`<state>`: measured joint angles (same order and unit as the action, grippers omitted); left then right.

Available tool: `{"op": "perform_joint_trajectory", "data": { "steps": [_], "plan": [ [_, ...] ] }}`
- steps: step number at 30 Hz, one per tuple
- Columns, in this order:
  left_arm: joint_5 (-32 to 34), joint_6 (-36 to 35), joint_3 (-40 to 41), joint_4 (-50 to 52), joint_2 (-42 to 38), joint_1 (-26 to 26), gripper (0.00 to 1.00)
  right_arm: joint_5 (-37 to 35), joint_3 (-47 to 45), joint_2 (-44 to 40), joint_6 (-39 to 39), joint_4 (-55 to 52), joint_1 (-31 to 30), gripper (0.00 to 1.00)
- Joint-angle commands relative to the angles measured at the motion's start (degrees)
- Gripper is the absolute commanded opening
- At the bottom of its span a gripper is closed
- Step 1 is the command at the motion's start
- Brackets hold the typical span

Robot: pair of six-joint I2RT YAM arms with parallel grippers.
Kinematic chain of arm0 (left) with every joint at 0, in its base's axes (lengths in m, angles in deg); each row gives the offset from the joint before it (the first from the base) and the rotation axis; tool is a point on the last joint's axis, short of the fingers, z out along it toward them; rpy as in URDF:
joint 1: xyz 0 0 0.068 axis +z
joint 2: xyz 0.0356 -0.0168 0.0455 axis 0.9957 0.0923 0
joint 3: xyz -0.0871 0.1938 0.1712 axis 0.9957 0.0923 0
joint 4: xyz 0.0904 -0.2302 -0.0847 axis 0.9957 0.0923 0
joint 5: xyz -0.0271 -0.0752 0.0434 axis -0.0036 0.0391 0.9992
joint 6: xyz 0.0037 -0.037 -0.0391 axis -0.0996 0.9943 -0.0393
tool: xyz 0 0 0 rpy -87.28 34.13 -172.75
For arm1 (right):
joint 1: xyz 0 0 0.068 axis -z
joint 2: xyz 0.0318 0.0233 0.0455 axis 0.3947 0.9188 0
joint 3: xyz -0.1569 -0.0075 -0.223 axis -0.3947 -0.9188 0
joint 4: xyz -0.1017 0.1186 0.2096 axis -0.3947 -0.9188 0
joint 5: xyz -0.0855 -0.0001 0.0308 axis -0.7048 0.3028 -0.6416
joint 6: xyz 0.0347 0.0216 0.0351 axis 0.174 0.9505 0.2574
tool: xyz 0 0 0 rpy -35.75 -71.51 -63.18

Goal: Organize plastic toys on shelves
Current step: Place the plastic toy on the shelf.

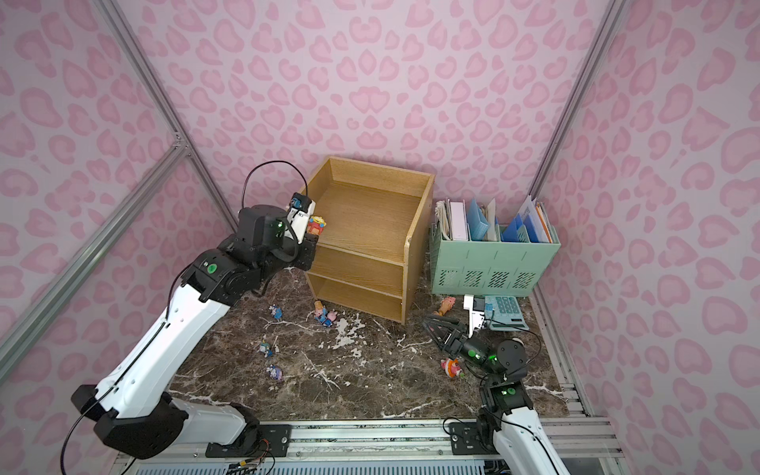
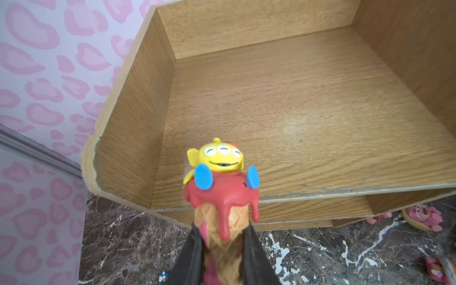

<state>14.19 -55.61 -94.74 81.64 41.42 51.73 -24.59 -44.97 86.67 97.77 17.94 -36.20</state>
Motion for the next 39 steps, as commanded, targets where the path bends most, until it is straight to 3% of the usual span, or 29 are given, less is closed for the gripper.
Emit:
{"op": "perform_joint_trajectory", "data": {
  "steps": [1,12,21,26,39],
  "plan": [
    [-0.96,-1.18,-5.38,4.29,4.82,1.68,0.24,1.48,-0.10,-0.55,0.53,0.06,0.12,0.56],
    [1.97,-1.11,-19.74,12.11,18.71,3.80,0.26,1.62,-0.31,-2.72,0.31,-1.78,0.98,0.56],
    [3.87,-1.42,-19.80,13.92,21.28,4.49,0.31,2.01,-0.21,-2.63,0.31,-1.94,1.44,0.56],
    [2.87,-1.15,-19.91,13.94,20.79,4.49,0.45,1.92,-0.24,-2.67,0.22,-2.15,1.66,0.56],
    [0.79,-0.41,-20.56,14.15,19.24,4.51,0.57,1.92,-0.38,-3.38,0.31,-2.68,1.61,0.56]
  ]
}}
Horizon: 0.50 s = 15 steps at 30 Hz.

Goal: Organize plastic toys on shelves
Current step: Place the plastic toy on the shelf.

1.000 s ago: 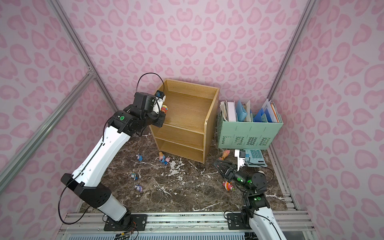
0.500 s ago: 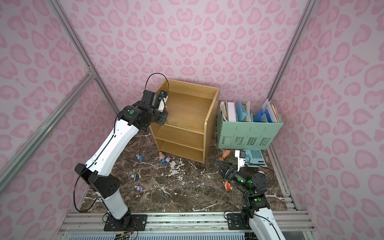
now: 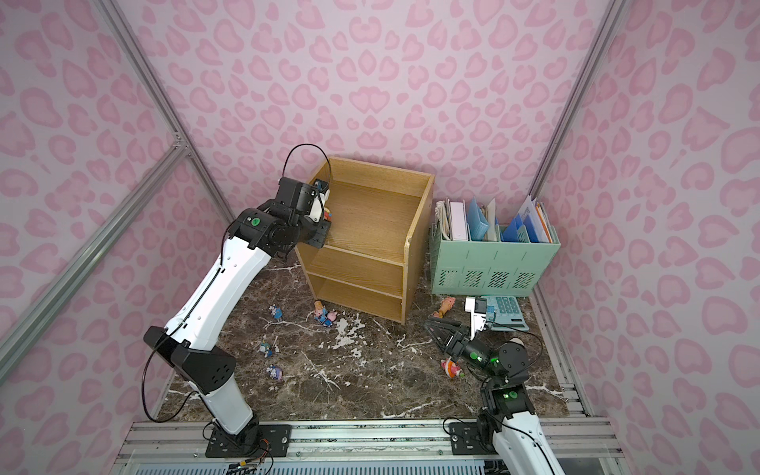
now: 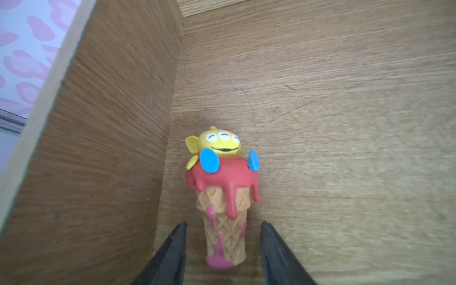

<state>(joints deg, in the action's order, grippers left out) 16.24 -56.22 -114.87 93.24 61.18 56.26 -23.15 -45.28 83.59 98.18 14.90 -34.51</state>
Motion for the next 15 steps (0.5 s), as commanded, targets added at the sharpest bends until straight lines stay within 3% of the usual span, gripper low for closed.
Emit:
{"op": "perform_joint_trajectory", "data": {
  "steps": [1,7,12,15],
  "plan": [
    [-1.35,0.20,-0.58,2.64,-0.69,0.03,0.57,0.48,-0.15,-0.35,-0.06,0.30,-0.05,0.56],
    [-4.52,1.57,-3.74,4.24,-1.84,0.03,0.66,0.48,-0.19,-1.01,-0.28,-0.63,-0.07,0.56],
    [-13.20,5.25,-4.38,2.45,-7.41,-0.03,0.73,0.65,0.23,-1.56,-1.01,-2.01,-0.07,0.56],
    [-18.77,7.56,0.52,-0.70,-13.36,-0.03,0.74,0.61,1.19,-2.04,-2.89,-4.65,-0.03,0.56]
  ]
}}
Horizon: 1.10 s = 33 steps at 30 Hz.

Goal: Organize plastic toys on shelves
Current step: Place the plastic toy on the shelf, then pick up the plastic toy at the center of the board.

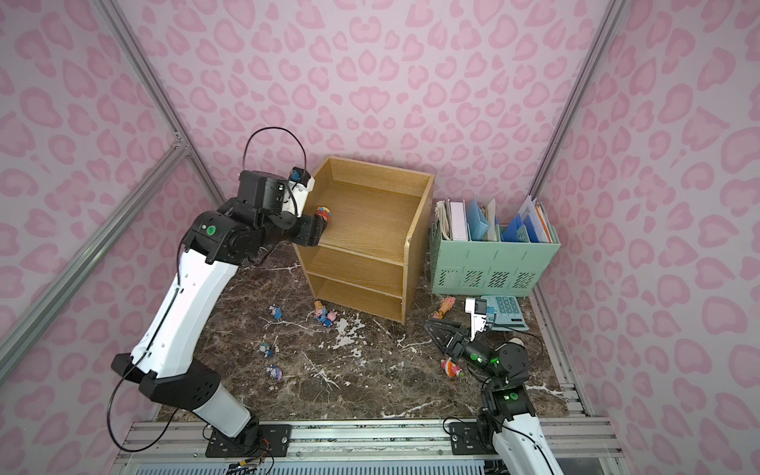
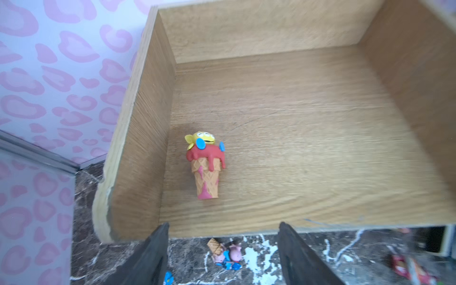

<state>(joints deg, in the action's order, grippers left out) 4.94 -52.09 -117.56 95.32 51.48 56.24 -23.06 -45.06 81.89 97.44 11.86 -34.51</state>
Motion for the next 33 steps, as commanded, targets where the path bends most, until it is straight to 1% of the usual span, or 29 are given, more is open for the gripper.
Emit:
{"op": "perform_joint_trajectory", "data": {
  "steps": [1,3,5,6,8,10,12,13,17,18,21,24,28,31,33],
  "plan": [
    [-8.90,4.37,6.75,-4.81,-6.85,0.00,0.75,0.57,1.27,-0.63,-2.93,-2.59,-0.05,0.56],
    [-12.90,7.02,20.15,-14.20,-15.90,0.06,0.79,0.61,1.65,-1.22,-4.55,-3.74,0.02,0.56],
    [-14.54,11.55,35.05,-24.70,-25.52,0.08,0.86,0.45,1.57,-2.05,-6.22,-3.78,-0.39,0.57],
    [-14.94,14.21,42.98,-29.34,-30.84,0.09,0.87,0.04,1.58,-2.78,-7.39,-4.08,-0.76,0.57],
    [-16.18,18.22,54.96,-35.12,-38.55,0.08,0.88,-1.48,1.48,-4.21,-9.97,-4.45,-2.30,0.57],
    [-17.11,21.83,63.33,-37.83,-44.01,0.08,0.87,-3.77,1.71,-5.07,-13.16,-5.46,-4.96,0.58],
    [-16.94,25.12,70.57,-38.54,-47.38,0.08,0.87,-6.97,2.33,-4.86,-16.98,-7.09,-9.09,0.58],
    [-16.53,26.11,73.04,-38.23,-48.20,0.08,0.87,-8.77,2.66,-4.31,-18.59,-7.66,-11.39,0.58],
    [-14.75,29.43,81.91,-39.14,-50.00,0.08,0.87,-18.13,4.48,0.64,-25.26,-9.45,-24.17,0.59],
    [-14.39,29.73,83.43,-39.53,-50.11,0.08,0.87,-20.82,5.08,2.21,-27.06,-9.94,-27.12,0.59],
    [-12.89,30.49,85.72,-38.84,-50.41,0.08,0.87,-26.75,6.94,6.63,-30.96,-11.75,-33.55,0.59],
    [-12.00,32.10,88.04,-38.53,-51.10,0.08,0.87,-29.83,7.89,10.06,-32.92,-13.24,-36.08,0.59],
    [-12.22,33.50,92.26,-39.92,-52.62,0.08,0.88,-33.01,6.75,11.82,-33.36,-13.68,-36.98,0.59],
    [-14.29,34.99,95.59,-43.08,-53.56,0.08,0.90,-35.43,5.48,11.48,-31.25,-14.63,-36.98,0.59],
    [-17.48,37.92,98.84,-48.38,-53.84,0.08,0.93,-38.46,4.78,10.63,-28.94,-16.36,-36.98,0.59]
  ]
}}
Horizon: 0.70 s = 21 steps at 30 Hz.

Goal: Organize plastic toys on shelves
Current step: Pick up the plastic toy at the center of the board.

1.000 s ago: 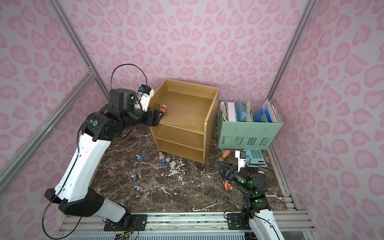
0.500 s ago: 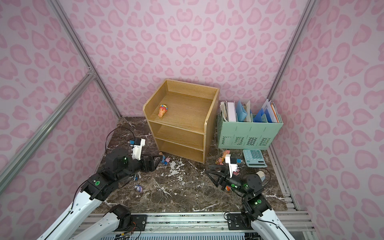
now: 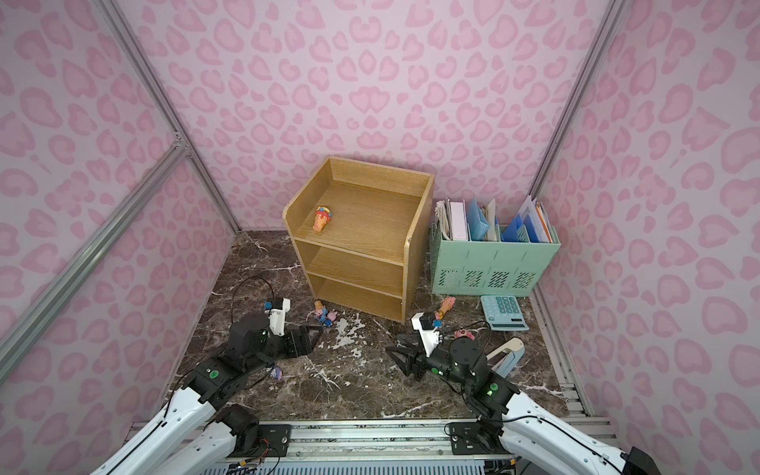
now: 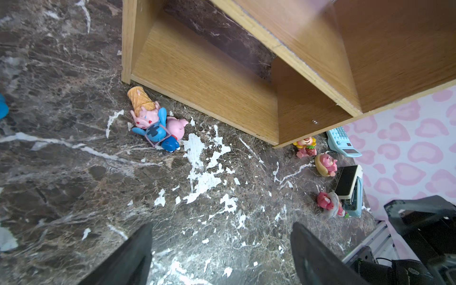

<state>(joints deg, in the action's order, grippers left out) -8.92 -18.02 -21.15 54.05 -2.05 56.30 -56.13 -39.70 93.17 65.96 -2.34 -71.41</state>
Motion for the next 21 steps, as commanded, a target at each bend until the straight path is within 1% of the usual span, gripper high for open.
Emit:
{"op": "perform_joint_trajectory", "data": {
  "steps": [1,3,5,7,8,9,10,13,15,17,19,21],
  "plan": [
    [-5.32,5.20,4.01,-10.25,-0.31,0.01,0.96,-7.33,-0.67,-1.11,3.89,-3.56,-0.05,0.59],
    [-8.84,9.03,8.07,-19.14,0.19,0.01,0.98,-11.73,-0.97,-2.24,6.62,-7.11,-0.09,0.59],
    [-10.15,11.96,10.86,-25.01,0.79,0.01,0.98,-16.03,-1.30,-3.49,9.62,-10.91,0.25,0.59],
    [-10.06,11.80,11.28,-25.54,1.29,0.01,0.98,-18.15,-1.62,-4.96,12.13,-14.01,1.57,0.59],
    [-9.65,10.94,10.83,-24.13,1.35,0.01,0.98,-18.03,-1.92,-6.20,13.46,-15.30,3.42,0.59],
    [-9.16,10.14,10.37,-22.64,1.29,0.01,0.98,-17.07,-2.12,-7.21,14.47,-16.15,5.50,0.59],
    [-8.49,9.17,9.79,-20.87,1.16,0.01,0.98,-15.20,-2.44,-8.68,15.61,-17.18,9.09,0.59],
    [-7.60,7.39,9.15,-17.12,0.20,0.01,0.98,-7.15,-3.35,-11.88,16.98,-19.52,21.76,0.56],
    [-7.20,6.66,9.57,-16.08,-0.80,0.01,0.98,-0.25,-3.81,-11.86,16.67,-19.82,30.86,0.54],
    [-6.56,6.03,10.07,-14.67,-2.23,0.01,0.98,6.46,-3.88,-9.31,15.86,-19.33,39.30,0.53],
    [-5.80,5.25,10.40,-13.17,-3.74,0.01,0.98,10.17,-3.00,-5.58,14.68,-18.97,44.56,0.53],
    [-4.97,4.69,10.74,-11.64,-5.36,0.00,0.98,10.46,-0.92,-1.58,13.04,-18.98,46.66,0.54]
  ]
}}
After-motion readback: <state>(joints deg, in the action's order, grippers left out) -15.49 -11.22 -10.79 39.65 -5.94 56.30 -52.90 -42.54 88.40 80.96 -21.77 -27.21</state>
